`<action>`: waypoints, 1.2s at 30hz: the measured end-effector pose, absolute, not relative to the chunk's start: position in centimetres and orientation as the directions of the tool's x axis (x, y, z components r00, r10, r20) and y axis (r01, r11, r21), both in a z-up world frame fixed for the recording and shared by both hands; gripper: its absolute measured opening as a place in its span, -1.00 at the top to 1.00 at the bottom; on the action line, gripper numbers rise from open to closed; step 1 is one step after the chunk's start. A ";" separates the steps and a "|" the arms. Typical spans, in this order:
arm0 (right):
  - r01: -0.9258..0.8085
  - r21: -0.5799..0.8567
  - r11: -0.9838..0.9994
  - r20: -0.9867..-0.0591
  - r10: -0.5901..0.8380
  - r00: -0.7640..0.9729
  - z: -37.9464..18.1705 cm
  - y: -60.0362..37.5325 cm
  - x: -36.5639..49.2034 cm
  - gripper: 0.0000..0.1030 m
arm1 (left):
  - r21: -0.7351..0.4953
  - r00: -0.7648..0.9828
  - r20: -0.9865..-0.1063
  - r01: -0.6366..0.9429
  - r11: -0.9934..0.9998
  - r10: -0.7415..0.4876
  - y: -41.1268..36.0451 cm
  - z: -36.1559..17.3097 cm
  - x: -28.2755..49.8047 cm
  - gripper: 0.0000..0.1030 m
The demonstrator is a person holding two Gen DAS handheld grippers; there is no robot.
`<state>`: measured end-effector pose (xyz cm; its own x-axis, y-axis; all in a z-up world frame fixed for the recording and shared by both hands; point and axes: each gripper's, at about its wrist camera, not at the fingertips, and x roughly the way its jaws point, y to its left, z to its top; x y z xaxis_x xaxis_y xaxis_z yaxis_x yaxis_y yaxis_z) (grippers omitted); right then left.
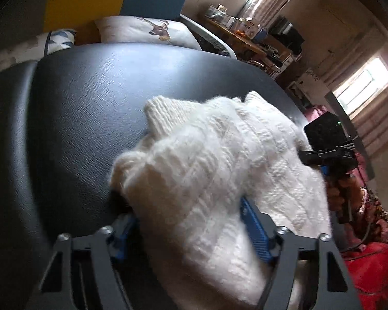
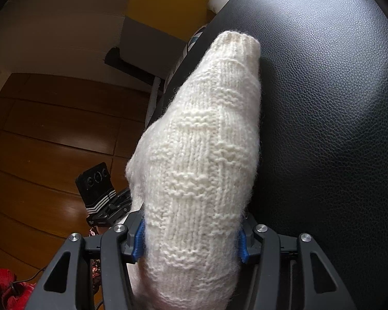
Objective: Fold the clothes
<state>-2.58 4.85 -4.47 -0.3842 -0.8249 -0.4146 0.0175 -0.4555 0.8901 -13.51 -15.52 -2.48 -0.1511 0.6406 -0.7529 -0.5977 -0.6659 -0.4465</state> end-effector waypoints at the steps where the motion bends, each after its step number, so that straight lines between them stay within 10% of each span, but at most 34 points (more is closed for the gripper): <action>1: 0.017 0.890 -0.455 -0.414 -0.824 -0.386 -4.5 4.6 -2.5 -0.02 | -0.454 -0.147 -0.749 -0.596 -0.662 0.646 -15.6 -2.5 -13.4 -0.33; 36: 0.087 0.735 -0.672 -0.549 -0.666 -0.505 0.1 6.2 -1.8 0.07 | -0.428 -0.334 -0.697 -0.517 -0.741 0.635 -14.3 0.4 -9.5 0.36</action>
<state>-1.81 6.19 0.09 -0.5055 -0.6658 -0.5489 0.0871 -0.6722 0.7352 -9.52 -14.27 0.41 -0.3338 0.6349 -0.6968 -0.5167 -0.7415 -0.4281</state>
